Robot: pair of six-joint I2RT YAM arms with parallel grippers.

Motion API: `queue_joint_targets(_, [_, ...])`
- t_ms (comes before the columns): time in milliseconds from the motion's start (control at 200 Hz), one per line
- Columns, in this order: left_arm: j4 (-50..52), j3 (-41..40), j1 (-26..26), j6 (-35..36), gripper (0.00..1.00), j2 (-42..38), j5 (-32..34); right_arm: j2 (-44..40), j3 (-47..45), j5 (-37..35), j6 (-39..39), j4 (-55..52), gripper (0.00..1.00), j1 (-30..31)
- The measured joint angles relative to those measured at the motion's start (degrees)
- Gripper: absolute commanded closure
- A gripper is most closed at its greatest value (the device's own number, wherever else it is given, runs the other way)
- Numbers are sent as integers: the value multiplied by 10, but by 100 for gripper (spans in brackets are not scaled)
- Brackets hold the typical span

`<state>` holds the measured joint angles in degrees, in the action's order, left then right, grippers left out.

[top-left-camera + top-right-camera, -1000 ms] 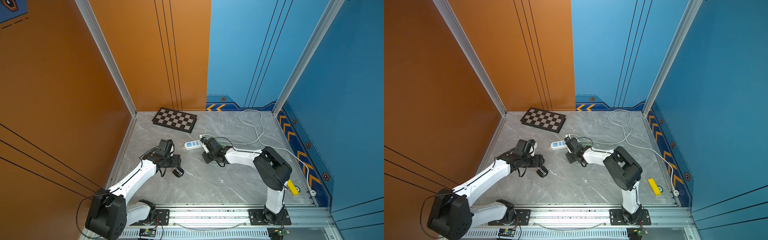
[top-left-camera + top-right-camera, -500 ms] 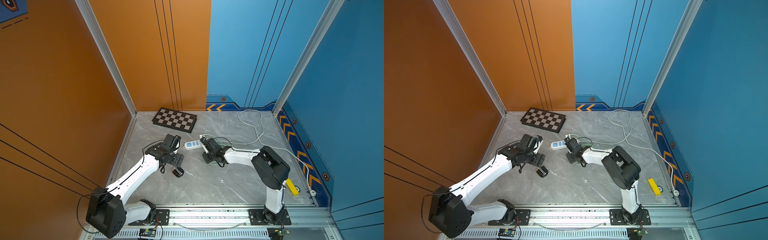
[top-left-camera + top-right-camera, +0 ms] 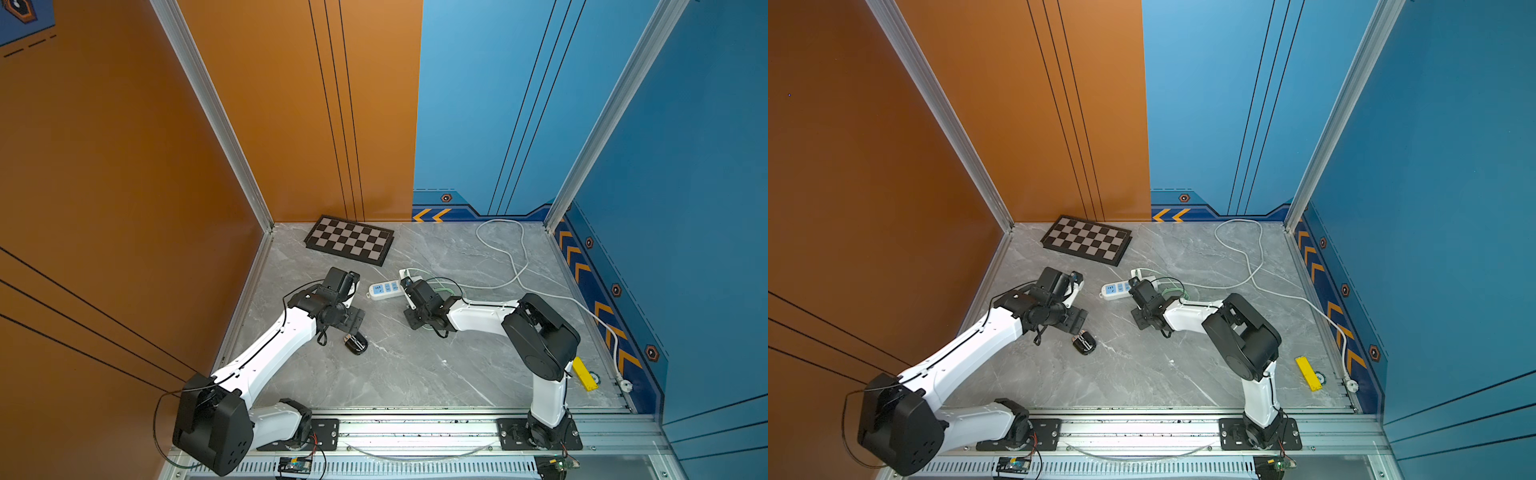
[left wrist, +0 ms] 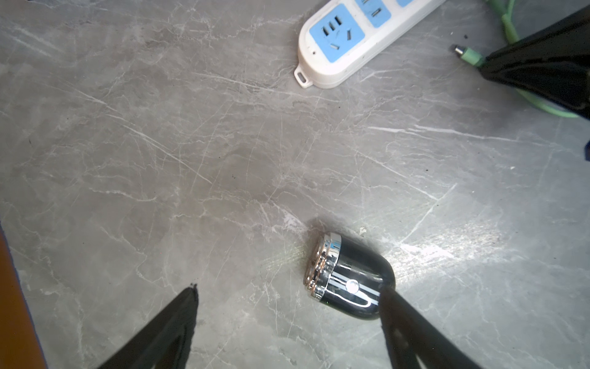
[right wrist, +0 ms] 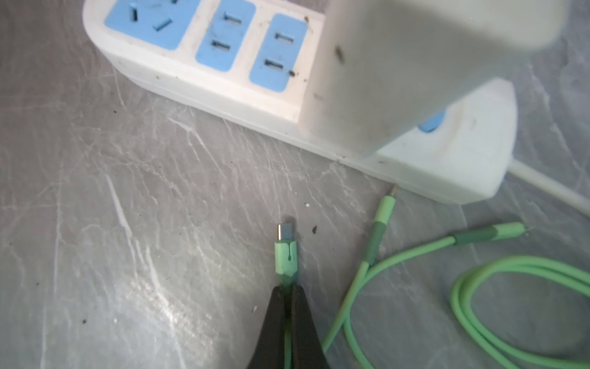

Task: Charge the electric shaver
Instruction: Pick up the charging cable from the center of the board.

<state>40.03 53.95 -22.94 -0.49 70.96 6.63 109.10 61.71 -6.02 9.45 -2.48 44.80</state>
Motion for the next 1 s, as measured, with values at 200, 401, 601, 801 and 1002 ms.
queue_joint_targets(200, [-37,-3,10,-33,34,-11,-67,-91,-64,42,-3,-16,100,0])
queue_joint_targets(401, [-87,-17,8,-74,45,-11,-146,-191,-83,120,-10,-16,100,-4])
queue_joint_targets(601, [-137,-32,2,-112,53,-10,-207,-210,-87,156,-21,-15,100,-6])
queue_joint_targets(801, [-195,-45,-2,-181,57,-6,-250,-210,-88,147,-39,-16,100,16])
queue_joint_targets(1002, [-267,-77,-13,-261,58,21,-280,-210,-88,104,-60,-15,100,50])
